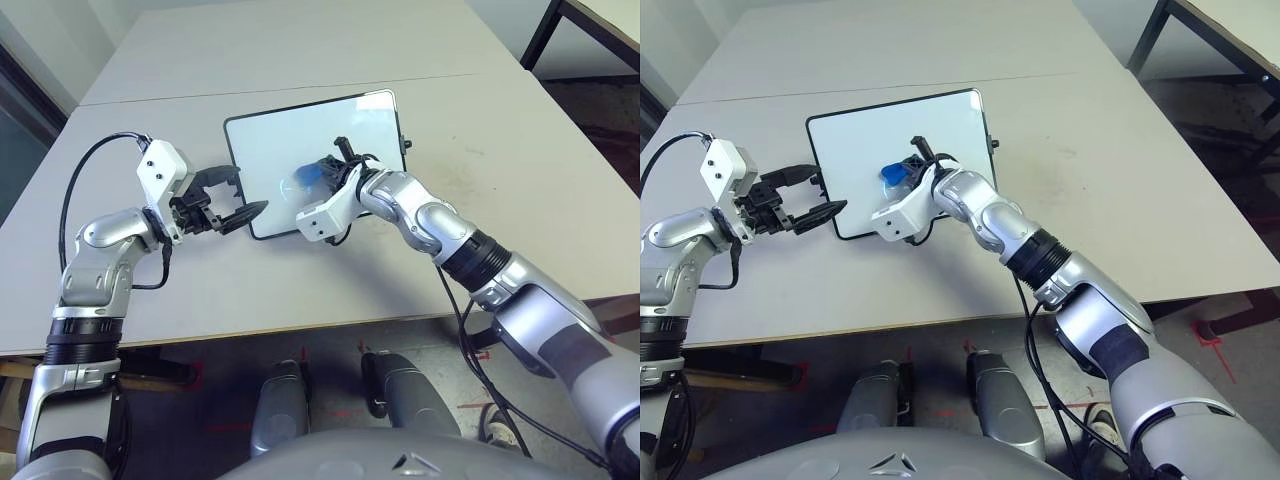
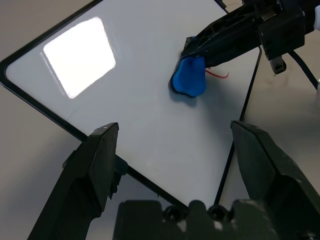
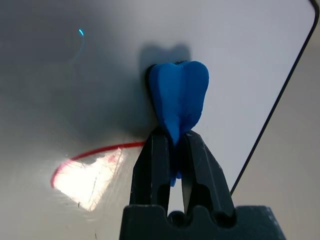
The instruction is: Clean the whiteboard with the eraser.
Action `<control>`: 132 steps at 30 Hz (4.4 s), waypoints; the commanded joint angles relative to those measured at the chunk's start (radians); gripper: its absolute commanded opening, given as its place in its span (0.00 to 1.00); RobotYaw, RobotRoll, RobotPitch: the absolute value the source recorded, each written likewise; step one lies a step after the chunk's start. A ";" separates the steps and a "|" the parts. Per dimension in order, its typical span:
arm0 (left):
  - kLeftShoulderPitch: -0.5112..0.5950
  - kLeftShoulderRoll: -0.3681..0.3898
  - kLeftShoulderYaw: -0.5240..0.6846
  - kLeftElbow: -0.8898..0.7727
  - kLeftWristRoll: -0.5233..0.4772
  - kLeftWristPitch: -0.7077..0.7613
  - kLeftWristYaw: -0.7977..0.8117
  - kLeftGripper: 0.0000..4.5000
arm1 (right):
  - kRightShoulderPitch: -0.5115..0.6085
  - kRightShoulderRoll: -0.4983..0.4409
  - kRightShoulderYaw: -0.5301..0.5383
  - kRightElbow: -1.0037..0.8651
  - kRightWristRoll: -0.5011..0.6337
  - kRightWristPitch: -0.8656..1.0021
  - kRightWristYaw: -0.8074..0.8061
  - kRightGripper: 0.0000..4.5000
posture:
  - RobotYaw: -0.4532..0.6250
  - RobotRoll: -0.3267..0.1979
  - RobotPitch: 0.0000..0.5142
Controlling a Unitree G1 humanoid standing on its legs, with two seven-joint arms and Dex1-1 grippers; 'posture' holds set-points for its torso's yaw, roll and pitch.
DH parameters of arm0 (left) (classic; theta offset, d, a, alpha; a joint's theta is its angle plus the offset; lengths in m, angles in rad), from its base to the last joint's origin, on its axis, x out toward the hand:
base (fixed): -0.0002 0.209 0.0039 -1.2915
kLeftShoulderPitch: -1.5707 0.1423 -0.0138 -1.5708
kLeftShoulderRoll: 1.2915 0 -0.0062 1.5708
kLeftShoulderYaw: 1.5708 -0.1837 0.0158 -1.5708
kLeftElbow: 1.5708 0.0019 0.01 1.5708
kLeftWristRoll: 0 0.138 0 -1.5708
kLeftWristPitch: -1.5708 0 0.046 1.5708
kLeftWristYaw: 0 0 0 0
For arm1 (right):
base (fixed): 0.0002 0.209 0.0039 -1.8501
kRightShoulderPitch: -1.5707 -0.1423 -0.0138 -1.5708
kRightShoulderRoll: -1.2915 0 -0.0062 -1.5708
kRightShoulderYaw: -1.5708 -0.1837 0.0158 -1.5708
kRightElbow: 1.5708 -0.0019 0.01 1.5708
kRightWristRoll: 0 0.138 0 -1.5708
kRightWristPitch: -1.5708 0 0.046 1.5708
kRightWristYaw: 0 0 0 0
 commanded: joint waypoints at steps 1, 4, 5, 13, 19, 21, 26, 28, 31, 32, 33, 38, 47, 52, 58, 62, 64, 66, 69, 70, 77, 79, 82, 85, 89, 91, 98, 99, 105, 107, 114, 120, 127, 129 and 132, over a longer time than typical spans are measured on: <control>0.011 0.004 -0.004 -0.009 0.010 0.010 0.001 1.00 | -0.005 0.001 0.027 -0.007 -0.008 -0.028 0.019 0.03 | 0.34 0.62 0.24; 0.014 0.004 -0.004 -0.010 0.010 0.010 0.002 1.00 | -0.003 -0.007 0.022 -0.008 -0.011 -0.028 0.033 0.03 | 0.34 0.62 0.24; 0.014 0.004 -0.003 -0.009 0.010 0.011 0.003 1.00 | -0.001 -0.012 0.019 -0.009 -0.012 -0.024 0.039 0.03 | 0.34 0.62 0.24; 0.002 -0.003 -0.012 0.000 0.012 0.007 -0.001 1.00 | 0.006 -0.075 -0.013 -0.002 -0.012 0.000 0.060 0.03 | 0.32 0.62 0.23; -0.022 -0.009 -0.022 0.024 0.019 -0.001 -0.009 1.00 | -0.003 -0.126 -0.036 0.028 -0.007 0.005 0.048 0.03 | 0.30 0.62 0.22; -0.029 -0.011 -0.026 0.031 0.021 -0.003 -0.011 1.00 | -0.011 -0.139 -0.041 0.050 -0.004 -0.004 0.036 0.03 | 0.30 0.62 0.22; -0.035 -0.014 -0.030 0.036 0.023 -0.006 -0.013 1.00 | 0.010 -0.141 -0.028 0.032 0.009 -0.026 0.051 0.03 | 0.30 0.62 0.22; -0.035 -0.014 -0.030 0.036 0.023 -0.007 -0.014 1.00 | 0.027 -0.140 -0.018 0.013 0.013 -0.036 0.067 0.03 | 0.30 0.62 0.22; -0.032 -0.012 -0.030 0.034 0.022 -0.007 -0.014 1.00 | 0.059 -0.143 -0.004 -0.020 0.015 -0.050 0.099 0.02 | 0.30 0.62 0.23; -0.031 -0.012 -0.029 0.034 0.021 -0.006 -0.014 1.00 | 0.066 -0.144 -0.003 -0.027 0.014 -0.053 0.108 0.02 | 0.30 0.62 0.23; -0.031 -0.012 -0.029 0.033 0.021 -0.006 -0.013 1.00 | 0.074 -0.147 -0.001 -0.033 0.013 -0.058 0.118 0.02 | 0.30 0.62 0.23; -0.021 -0.009 -0.025 0.026 0.019 -0.003 -0.011 1.00 | 0.112 -0.162 0.008 -0.062 0.008 -0.080 0.169 0.02 | 0.31 0.62 0.24; -0.010 -0.008 -0.022 0.012 0.017 0.002 -0.006 1.00 | 0.138 -0.175 0.011 -0.066 -0.004 -0.101 0.204 0.02 | 0.32 0.62 0.24; -0.008 -0.008 -0.022 0.009 0.017 0.004 -0.004 1.00 | 0.141 -0.177 0.011 -0.069 -0.005 -0.109 0.216 0.02 | 0.32 0.62 0.24; -0.009 -0.010 -0.023 0.009 0.017 0.003 -0.003 1.00 | 0.148 -0.182 0.008 -0.082 -0.005 -0.118 0.233 0.02 | 0.32 0.62 0.24; -0.010 -0.015 -0.026 0.011 0.019 0.000 -0.001 1.00 | 0.130 -0.154 -0.006 -0.074 -0.003 -0.101 0.208 0.02 | 0.32 0.62 0.23; -0.011 -0.016 -0.027 0.012 0.020 0.000 0.000 1.00 | 0.114 -0.131 -0.017 -0.064 -0.003 -0.087 0.186 0.02 | 0.32 0.62 0.23; -0.012 -0.018 -0.027 0.012 0.020 0.000 0.002 1.00 | 0.094 -0.102 -0.031 -0.052 0.001 -0.069 0.161 0.02 | 0.33 0.62 0.23; -0.010 -0.019 -0.027 0.012 0.022 -0.002 0.004 1.00 | 0.068 -0.071 -0.046 -0.030 0.001 -0.051 0.124 0.02 | 0.33 0.62 0.23; -0.008 -0.019 -0.026 0.011 0.022 -0.002 0.005 1.00 | 0.061 -0.064 -0.050 -0.022 0.001 -0.045 0.111 0.02 | 0.33 0.62 0.23; 0.000 -0.018 -0.018 0.006 0.021 -0.004 0.009 1.00 | 0.009 -0.034 -0.057 0.046 0.008 -0.022 0.031 0.02 | 0.34 0.62 0.21; 0.001 -0.018 -0.017 0.005 0.020 -0.004 0.011 1.00 | -0.007 -0.027 -0.058 0.067 0.010 -0.016 0.007 0.02 | 0.34 0.62 0.21; 0.001 -0.019 -0.017 0.004 0.020 -0.005 0.014 1.00 | -0.025 -0.025 -0.053 0.092 0.015 -0.016 -0.007 0.02 | 0.34 0.62 0.21; 0.002 -0.022 -0.019 0.001 0.020 -0.005 0.017 1.00 | -0.005 -0.055 -0.023 0.088 0.013 -0.043 0.038 0.02 | 0.34 0.62 0.21; 0.002 -0.024 -0.021 0.001 0.019 -0.005 0.019 1.00 | 0.038 -0.093 -0.011 0.046 0.015 -0.065 0.078 0.02 | 0.34 0.62 0.21; 0.001 -0.025 -0.023 0.003 0.019 -0.006 0.018 1.00 | 0.052 -0.109 -0.009 0.026 0.015 -0.071 0.094 0.02 | 0.33 0.62 0.21; -0.004 -0.027 -0.028 0.008 0.021 -0.007 0.014 1.00 | 0.096 -0.138 0.003 -0.024 0.014 -0.098 0.161 0.02 | 0.33 0.62 0.21; -0.004 -0.027 -0.029 0.008 0.022 -0.006 0.014 1.00 | 0.099 -0.136 0.003 -0.027 0.013 -0.097 0.163 0.02 | 0.33 0.62 0.21; -0.003 -0.028 -0.029 0.005 0.023 -0.005 0.017 1.00 | 0.071 -0.107 -0.003 -0.005 0.009 -0.095 0.152 0.02 | 0.34 0.62 0.21; -0.002 -0.028 -0.027 0.004 0.023 -0.005 0.019 1.00 | 0.057 -0.089 -0.009 0.008 0.008 -0.086 0.135 0.02 | 0.34 0.62 0.21; 0.007 -0.029 -0.023 -0.005 0.022 -0.003 0.026 1.00 | -0.016 -0.023 -0.024 0.078 0.002 -0.065 0.066 0.02 | 0.35 0.62 0.20; 0.016 -0.028 -0.020 -0.014 0.018 -0.001 0.031 1.00 | -0.055 0.003 -0.023 0.118 0.001 -0.053 0.029 0.02 | 0.36 0.62 0.20; 0.016 -0.028 -0.021 -0.015 0.018 -0.002 0.035 1.00 | -0.046 -0.027 -0.003 0.118 0.005 -0.074 0.063 0.02 | 0.36 0.62 0.20; 0.014 -0.029 -0.023 -0.014 0.018 -0.002 0.035 1.00 | -0.017 -0.054 0.011 0.093 0.006 -0.091 0.101 0.02 | 0.36 0.62 0.20; 0.010 -0.029 -0.025 -0.013 0.017 -0.002 0.034 1.00 | 0.018 -0.090 0.022 0.051 0.011 -0.107 0.143 0.02 | 0.35 0.62 0.20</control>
